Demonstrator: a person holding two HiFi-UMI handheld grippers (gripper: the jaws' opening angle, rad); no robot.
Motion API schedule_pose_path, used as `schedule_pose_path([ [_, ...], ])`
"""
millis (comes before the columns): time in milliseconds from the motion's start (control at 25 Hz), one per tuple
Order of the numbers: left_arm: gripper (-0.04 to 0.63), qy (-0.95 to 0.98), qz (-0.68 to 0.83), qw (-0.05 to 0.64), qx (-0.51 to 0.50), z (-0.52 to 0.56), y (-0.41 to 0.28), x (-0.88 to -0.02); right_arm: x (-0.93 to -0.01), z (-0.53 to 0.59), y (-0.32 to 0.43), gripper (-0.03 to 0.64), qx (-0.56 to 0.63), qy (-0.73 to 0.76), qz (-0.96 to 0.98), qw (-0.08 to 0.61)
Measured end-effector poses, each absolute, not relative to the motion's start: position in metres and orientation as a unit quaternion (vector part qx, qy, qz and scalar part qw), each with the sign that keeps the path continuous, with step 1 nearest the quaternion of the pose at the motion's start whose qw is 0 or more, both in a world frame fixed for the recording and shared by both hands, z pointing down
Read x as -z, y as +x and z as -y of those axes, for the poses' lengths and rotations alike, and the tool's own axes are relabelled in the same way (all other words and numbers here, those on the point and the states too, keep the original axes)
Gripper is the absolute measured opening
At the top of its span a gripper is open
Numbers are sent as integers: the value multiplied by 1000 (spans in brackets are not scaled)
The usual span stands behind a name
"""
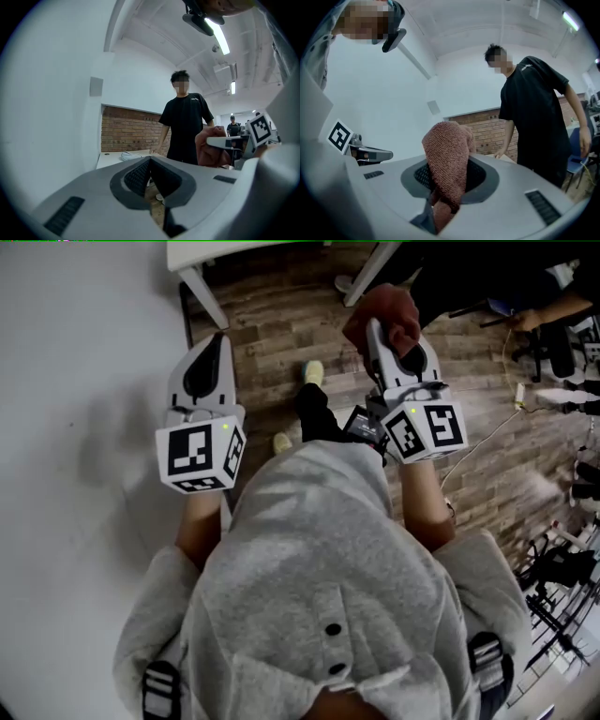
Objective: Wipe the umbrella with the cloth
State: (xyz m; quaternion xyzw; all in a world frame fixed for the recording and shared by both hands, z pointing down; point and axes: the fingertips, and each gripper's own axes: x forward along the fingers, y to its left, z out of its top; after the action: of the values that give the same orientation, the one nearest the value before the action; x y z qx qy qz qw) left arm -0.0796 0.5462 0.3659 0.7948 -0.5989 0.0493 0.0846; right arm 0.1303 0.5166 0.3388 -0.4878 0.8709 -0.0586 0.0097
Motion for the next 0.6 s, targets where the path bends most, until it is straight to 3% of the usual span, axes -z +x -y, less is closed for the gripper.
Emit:
schedule_pose_path([
  [160, 15, 792, 604, 69, -58, -503, -83, -322, -303, -475, 122, 104, 58, -474, -878, 24],
  [600, 15, 792, 604, 68, -60, -433, -98, -308, -296, -405, 91, 100, 68, -450, -890, 0],
])
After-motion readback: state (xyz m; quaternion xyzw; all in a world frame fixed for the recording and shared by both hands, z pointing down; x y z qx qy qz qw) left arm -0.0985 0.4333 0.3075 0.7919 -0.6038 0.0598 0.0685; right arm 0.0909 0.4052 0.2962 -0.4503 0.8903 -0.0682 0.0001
